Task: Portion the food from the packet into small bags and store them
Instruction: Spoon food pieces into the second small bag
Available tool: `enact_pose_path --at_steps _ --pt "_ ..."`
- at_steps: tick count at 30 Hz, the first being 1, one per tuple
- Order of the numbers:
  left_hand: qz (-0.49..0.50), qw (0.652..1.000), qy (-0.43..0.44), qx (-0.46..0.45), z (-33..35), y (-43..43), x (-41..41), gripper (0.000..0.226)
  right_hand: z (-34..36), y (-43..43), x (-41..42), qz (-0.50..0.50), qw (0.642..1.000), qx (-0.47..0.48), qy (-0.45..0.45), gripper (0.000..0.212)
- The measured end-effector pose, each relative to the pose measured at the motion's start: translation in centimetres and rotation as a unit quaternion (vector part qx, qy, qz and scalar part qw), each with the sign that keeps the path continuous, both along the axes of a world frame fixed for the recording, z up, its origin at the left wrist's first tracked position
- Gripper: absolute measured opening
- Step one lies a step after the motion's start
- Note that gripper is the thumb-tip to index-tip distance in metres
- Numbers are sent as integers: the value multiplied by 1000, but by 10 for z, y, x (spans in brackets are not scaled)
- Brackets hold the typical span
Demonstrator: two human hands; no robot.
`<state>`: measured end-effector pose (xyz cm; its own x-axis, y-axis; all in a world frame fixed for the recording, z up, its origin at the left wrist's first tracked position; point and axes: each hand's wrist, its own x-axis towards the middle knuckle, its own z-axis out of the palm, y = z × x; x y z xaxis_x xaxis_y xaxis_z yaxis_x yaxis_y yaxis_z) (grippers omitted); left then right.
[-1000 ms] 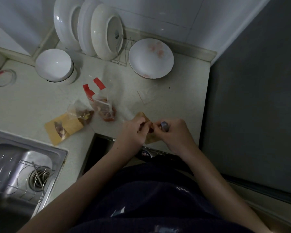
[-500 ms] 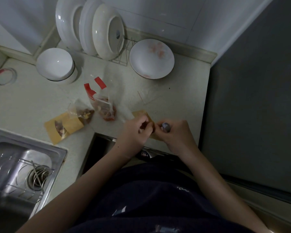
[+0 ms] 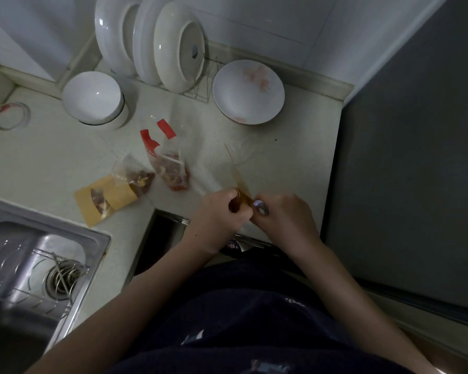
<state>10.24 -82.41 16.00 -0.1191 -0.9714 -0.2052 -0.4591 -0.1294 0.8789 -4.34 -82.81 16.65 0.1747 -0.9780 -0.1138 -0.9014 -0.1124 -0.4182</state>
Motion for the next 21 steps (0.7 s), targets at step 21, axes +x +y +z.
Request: enact_pose_path --at_steps 21 --pt "-102 990 -84 -45 -13 -1 26 95 1 -18 14 -143 970 100 -170 25"
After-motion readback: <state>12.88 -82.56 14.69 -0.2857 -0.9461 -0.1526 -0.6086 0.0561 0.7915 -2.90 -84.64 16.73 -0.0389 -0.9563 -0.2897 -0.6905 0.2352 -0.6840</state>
